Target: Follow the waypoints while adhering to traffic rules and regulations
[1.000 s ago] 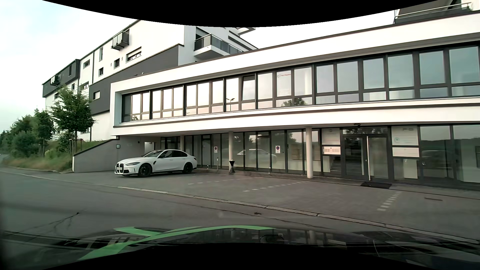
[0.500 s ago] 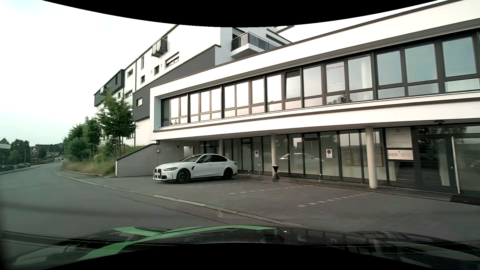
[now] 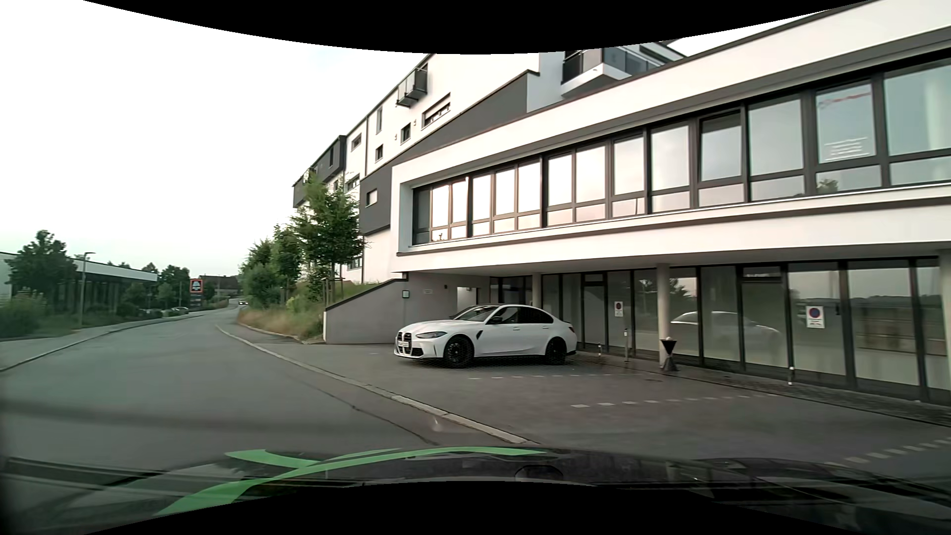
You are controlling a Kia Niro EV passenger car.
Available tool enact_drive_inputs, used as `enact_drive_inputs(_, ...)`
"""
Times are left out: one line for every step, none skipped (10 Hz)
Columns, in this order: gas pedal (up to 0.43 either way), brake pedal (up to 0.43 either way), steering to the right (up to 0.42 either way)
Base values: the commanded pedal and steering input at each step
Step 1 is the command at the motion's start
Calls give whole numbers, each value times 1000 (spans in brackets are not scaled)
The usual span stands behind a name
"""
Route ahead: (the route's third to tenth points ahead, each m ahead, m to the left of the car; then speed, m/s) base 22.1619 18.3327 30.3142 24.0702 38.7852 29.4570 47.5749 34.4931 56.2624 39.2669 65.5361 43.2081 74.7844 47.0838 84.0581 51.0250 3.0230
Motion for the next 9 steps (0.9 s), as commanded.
enact_drive_inputs(157, 0, -586)
enact_drive_inputs(169, 0, -576)
enact_drive_inputs(169, 0, -568)
enact_drive_inputs(169, 0, -557)
enact_drive_inputs(169, 0, -546)
enact_drive_inputs(169, 0, -534)
enact_drive_inputs(169, 0, -512)
enact_drive_inputs(169, 0, -484)
enact_drive_inputs(169, 0, -452)
